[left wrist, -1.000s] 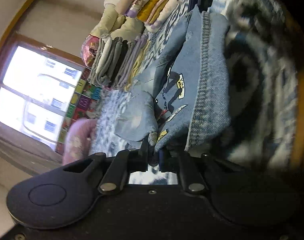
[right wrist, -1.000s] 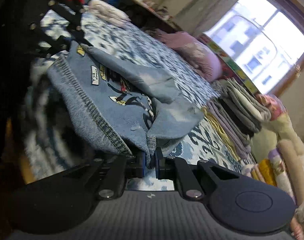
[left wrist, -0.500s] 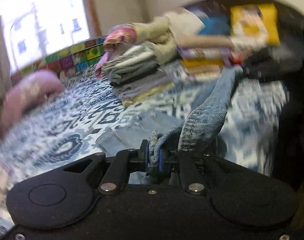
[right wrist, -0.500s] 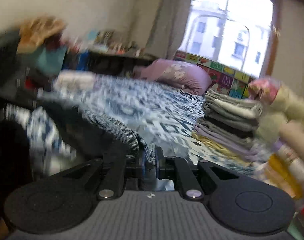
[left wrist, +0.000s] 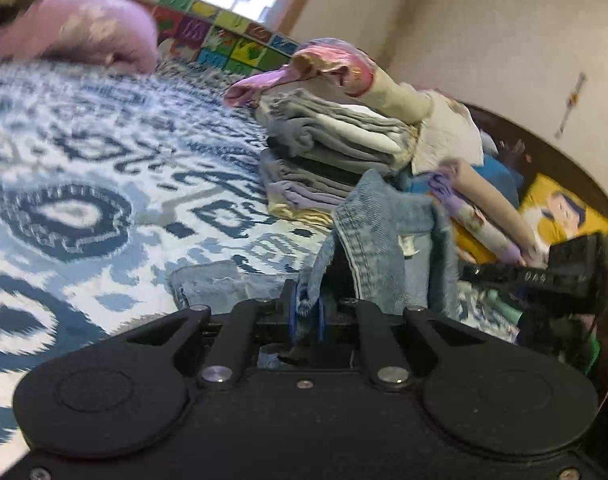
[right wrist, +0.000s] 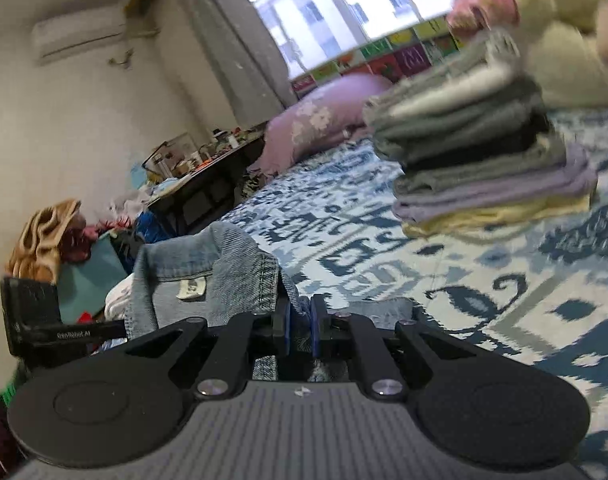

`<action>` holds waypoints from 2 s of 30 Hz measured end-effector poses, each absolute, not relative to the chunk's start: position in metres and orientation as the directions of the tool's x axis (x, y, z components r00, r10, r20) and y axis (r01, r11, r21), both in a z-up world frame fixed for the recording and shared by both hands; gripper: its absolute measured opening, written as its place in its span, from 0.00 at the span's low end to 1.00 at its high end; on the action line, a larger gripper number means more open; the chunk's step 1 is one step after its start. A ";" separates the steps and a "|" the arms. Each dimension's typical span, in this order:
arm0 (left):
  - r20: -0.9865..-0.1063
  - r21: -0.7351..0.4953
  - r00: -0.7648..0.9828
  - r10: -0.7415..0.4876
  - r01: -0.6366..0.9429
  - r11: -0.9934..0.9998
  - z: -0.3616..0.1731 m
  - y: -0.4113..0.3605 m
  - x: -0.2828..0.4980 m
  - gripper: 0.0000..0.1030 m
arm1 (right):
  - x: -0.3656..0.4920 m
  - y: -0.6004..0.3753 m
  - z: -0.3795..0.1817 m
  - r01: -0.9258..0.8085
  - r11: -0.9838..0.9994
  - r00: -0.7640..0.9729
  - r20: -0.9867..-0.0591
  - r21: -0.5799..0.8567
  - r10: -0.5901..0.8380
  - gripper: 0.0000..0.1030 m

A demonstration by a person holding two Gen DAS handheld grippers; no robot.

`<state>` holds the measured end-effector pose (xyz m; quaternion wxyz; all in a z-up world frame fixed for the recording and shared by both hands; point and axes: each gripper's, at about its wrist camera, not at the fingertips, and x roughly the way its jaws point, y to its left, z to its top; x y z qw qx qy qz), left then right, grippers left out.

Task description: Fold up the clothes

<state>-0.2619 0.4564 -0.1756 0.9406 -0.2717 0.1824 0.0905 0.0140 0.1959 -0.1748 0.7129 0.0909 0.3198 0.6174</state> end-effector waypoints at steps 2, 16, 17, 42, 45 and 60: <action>-0.391 -0.515 0.918 0.064 -0.276 0.811 -0.187 0.464 -0.259 0.08 | 0.026 0.205 -0.187 -0.790 0.226 0.015 -0.351 0.569 0.936 0.11; -0.499 -0.550 0.859 0.112 -0.414 0.725 -0.208 0.508 -0.238 0.10 | 0.063 0.252 -0.227 -0.711 0.277 0.014 -0.381 0.646 0.924 0.13; -0.504 -0.549 0.853 0.136 -0.439 0.711 -0.212 0.510 -0.239 0.19 | 0.064 0.255 -0.232 -0.708 0.298 0.020 -0.404 0.641 0.915 0.14; -0.511 -0.725 0.853 0.110 -0.496 0.478 -0.241 0.527 -0.250 0.06 | 0.063 0.238 -0.264 -0.643 0.345 0.038 -0.422 0.683 0.906 0.11; -0.511 -0.648 0.840 0.186 -0.517 0.559 -0.222 0.518 -0.253 0.10 | 0.058 0.234 -0.250 -0.668 0.359 0.072 -0.423 0.652 0.903 0.20; -0.593 -0.362 0.784 0.186 -0.466 0.807 -0.225 0.498 -0.187 0.14 | 0.002 0.267 -0.239 -0.920 0.302 0.122 -0.550 0.250 0.826 0.31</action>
